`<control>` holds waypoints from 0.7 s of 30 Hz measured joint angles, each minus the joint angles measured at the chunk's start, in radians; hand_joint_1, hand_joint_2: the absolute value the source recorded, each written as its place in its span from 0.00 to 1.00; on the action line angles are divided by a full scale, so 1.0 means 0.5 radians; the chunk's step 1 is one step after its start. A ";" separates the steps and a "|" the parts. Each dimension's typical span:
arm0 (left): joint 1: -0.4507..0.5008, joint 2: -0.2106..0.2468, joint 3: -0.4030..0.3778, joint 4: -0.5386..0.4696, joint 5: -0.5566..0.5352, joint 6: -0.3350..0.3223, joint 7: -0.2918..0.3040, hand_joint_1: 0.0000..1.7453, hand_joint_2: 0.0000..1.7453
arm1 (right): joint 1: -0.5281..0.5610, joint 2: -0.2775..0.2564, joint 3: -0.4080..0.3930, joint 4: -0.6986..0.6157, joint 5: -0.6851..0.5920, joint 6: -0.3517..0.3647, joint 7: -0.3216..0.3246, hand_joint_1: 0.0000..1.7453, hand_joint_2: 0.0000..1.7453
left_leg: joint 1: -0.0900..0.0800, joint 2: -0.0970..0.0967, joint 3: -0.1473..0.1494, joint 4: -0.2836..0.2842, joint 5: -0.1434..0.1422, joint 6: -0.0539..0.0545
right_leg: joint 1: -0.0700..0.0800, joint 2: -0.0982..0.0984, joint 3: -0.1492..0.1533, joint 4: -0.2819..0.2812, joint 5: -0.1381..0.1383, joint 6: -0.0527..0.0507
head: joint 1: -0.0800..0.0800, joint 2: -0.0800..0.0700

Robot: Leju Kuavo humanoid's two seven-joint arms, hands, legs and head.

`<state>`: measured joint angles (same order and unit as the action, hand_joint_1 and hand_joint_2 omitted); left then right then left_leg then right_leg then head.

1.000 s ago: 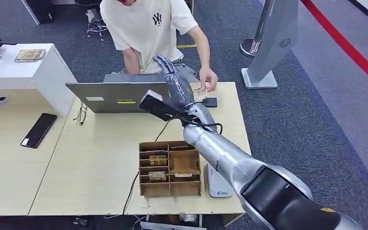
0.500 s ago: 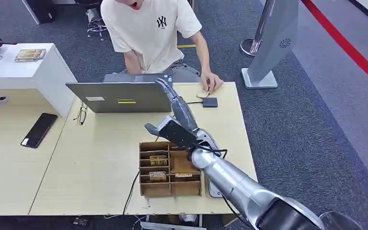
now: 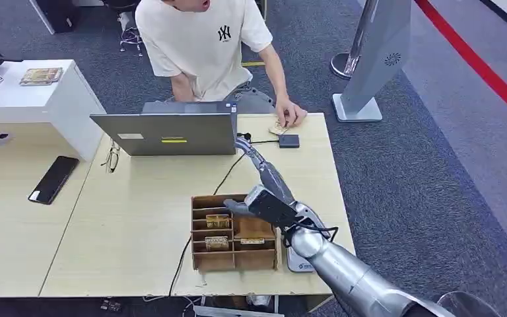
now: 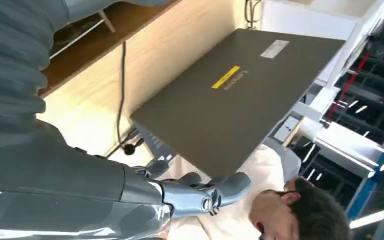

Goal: Pass the card to the sensor for recognition and then transmit it.

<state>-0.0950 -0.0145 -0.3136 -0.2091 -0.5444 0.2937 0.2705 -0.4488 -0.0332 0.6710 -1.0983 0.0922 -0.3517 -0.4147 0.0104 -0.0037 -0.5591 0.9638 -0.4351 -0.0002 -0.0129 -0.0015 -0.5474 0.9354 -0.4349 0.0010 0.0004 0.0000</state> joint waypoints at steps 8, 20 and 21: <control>0.003 0.000 0.004 0.000 -0.001 0.003 0.001 0.00 0.00 | 0.040 -0.043 0.000 -0.006 0.195 -0.119 0.053 0.29 1.00 | 0.000 0.000 0.000 0.000 0.000 0.000 | 0.000 0.000 0.000 0.000 0.000 0.000 | 0.000 0.000; 0.003 0.000 0.004 0.000 -0.007 0.004 0.005 0.00 0.00 | 0.078 -0.063 0.012 -0.011 0.368 -0.153 0.126 0.64 1.00 | 0.000 0.000 0.000 0.000 0.000 0.000 | 0.000 0.000 0.000 0.000 0.000 0.000 | 0.000 0.000; 0.003 0.000 0.004 0.000 -0.007 0.004 0.005 0.00 0.00 | 0.080 -0.064 0.013 -0.011 0.376 -0.152 0.134 0.57 1.00 | 0.000 0.000 0.000 0.000 0.000 0.000 | 0.000 0.000 0.000 0.000 0.000 0.000 | 0.000 0.000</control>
<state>-0.0937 -0.0145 -0.3117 -0.2090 -0.5478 0.2956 0.2728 -0.4091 -0.0652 0.6775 -1.1036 0.2804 -0.4276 -0.3479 0.0104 -0.0036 -0.5592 0.9638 -0.4351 -0.0002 -0.0129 -0.0015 -0.5474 0.9355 -0.4349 0.0010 0.0004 0.0000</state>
